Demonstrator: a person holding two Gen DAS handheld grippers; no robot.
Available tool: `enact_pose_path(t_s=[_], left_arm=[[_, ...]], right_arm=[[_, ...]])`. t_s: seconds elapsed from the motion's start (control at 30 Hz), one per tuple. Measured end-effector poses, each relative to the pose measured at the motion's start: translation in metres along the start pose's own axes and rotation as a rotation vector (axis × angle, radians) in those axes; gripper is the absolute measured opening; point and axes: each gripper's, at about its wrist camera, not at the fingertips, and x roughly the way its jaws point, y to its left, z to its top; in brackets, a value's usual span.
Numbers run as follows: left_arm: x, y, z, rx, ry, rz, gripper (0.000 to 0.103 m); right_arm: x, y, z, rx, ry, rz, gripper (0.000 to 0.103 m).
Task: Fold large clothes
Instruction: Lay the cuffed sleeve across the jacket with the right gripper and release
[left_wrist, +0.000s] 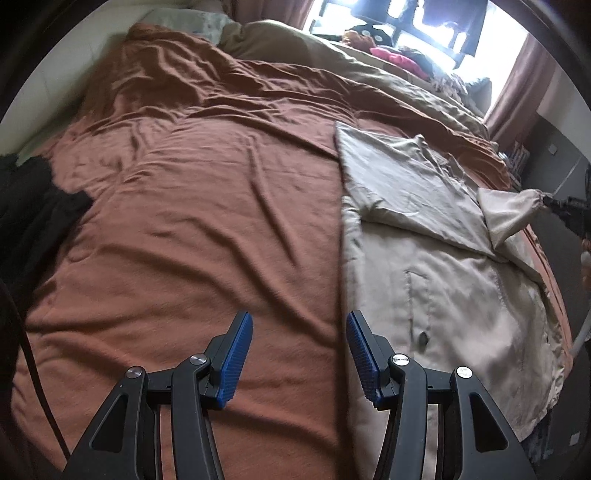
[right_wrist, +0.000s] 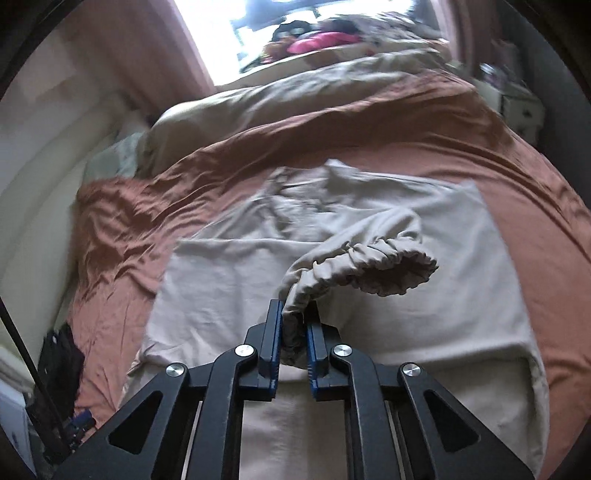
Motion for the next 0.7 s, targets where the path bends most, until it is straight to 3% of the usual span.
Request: enact_pose_path(t_s=[0.2, 0.37, 0.57, 0.63, 0.7], left_arm=[[-0.011, 0.038, -0.007, -0.054, 0.002, 0.042, 0.055], [-0.012, 0.058, -0.012, -0.091, 0.012, 0.059, 0.055], [-0.004, 0.056, -0.011, -0.097, 0.023, 0.051, 0.055], [0.000, 0.046, -0.006, -0.074, 0.025, 0.042, 0.055], [0.004, 0.037, -0.002, -0.055, 0.023, 0.032, 0.055]], right_arm=[[0.040, 0.070, -0.014, -0.124, 0.048, 0.046, 0.007], [0.078, 0.110, -0.031, -0.201, 0.095, 0.030, 0.008], [0.119, 0.130, -0.033, -0.241, 0.181, 0.005, 0.008], [0.122, 0.124, -0.028, -0.237, 0.182, -0.015, 0.023], [0.113, 0.115, -0.023, -0.219, 0.173, -0.006, 0.087]])
